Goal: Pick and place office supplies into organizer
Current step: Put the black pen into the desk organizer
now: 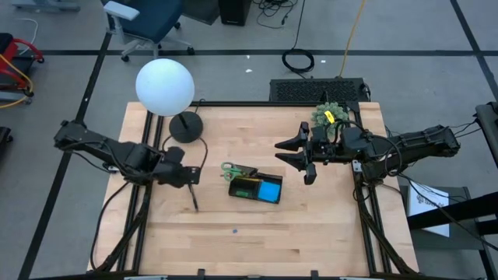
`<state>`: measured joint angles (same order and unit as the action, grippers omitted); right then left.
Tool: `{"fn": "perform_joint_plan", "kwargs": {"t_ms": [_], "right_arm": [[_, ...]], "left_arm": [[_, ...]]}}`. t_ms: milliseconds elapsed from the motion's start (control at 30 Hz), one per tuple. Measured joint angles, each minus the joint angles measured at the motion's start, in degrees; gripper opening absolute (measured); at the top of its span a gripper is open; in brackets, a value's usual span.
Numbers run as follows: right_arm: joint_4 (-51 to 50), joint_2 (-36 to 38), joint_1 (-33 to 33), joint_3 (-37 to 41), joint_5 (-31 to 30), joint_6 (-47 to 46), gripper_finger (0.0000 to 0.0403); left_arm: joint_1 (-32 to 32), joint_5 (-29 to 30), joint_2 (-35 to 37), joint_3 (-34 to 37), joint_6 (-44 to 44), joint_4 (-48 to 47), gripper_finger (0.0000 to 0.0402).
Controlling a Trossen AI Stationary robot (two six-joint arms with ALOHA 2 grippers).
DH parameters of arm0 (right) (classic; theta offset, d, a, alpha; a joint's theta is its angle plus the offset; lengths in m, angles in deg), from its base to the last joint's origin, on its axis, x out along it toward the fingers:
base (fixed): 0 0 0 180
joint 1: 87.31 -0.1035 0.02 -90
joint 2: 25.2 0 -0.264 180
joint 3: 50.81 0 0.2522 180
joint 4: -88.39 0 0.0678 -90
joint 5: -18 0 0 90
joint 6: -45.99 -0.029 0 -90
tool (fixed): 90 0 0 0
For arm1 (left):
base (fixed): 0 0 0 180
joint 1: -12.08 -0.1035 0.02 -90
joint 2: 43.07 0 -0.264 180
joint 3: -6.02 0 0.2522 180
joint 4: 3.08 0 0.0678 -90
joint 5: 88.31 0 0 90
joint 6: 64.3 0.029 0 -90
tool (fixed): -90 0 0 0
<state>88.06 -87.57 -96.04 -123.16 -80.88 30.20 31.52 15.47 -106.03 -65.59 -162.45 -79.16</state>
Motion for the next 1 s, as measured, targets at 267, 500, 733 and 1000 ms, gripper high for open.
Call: {"fn": "perform_joint_plan", "kwargs": {"t_ms": [267, 500, 733, 1000], "right_arm": [[0.00, 0.00, 0.00, 0.00, 0.00, 0.02, 0.0141], [0.02, 0.00, 0.00, 0.00, 0.02, 0.02, 0.0141], [0.02, 0.00, 0.00, 0.00, 0.02, 0.02, 0.0141], [0.00, 0.00, 0.00, 0.00, 0.00, 0.01, 0.0140]], "left_arm": [[1.11, -4.10, -4.63, 0.02, -17.45, -3.75, 0.0129], [1.11, -7.37, -11.35, 0.03, -20.62, -5.51, 0.0129], [1.20, -6.07, -14.94, 0.13, -19.07, -2.95, 0.0129], [1.18, -8.70, -18.49, 0.13, -22.59, -1.65, 0.0129]]}}
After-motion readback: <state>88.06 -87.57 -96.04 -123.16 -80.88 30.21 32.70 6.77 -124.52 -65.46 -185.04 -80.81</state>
